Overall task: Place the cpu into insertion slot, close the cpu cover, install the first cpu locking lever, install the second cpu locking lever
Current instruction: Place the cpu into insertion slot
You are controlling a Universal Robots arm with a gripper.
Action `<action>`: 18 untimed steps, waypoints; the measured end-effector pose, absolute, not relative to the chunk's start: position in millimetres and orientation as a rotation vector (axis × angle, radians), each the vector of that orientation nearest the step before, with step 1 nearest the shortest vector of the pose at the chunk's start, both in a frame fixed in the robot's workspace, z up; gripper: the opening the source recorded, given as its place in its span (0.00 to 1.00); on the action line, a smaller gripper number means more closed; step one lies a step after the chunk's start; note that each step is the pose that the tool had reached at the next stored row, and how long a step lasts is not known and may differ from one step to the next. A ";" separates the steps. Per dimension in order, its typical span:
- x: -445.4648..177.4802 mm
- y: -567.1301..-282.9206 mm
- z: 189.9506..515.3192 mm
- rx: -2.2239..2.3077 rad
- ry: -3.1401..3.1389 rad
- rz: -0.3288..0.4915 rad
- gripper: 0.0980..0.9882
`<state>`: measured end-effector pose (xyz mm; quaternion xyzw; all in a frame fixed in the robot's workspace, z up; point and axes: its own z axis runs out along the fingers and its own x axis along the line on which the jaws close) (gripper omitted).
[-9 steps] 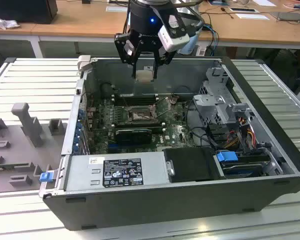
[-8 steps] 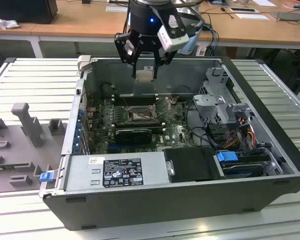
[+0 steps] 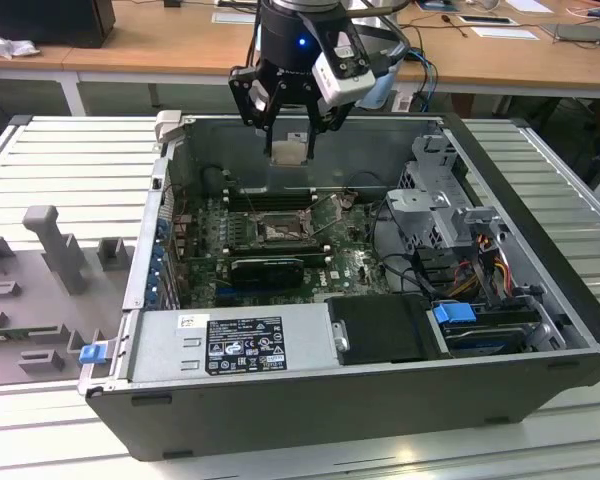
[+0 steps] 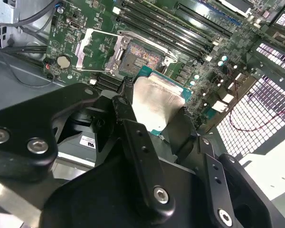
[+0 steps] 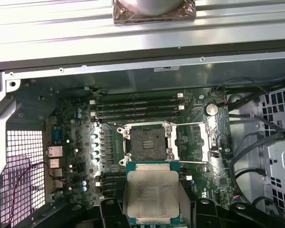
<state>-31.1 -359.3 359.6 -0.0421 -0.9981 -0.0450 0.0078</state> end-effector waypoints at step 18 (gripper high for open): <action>-31.0 -359.3 359.2 -0.466 -3.098 -0.143 0.48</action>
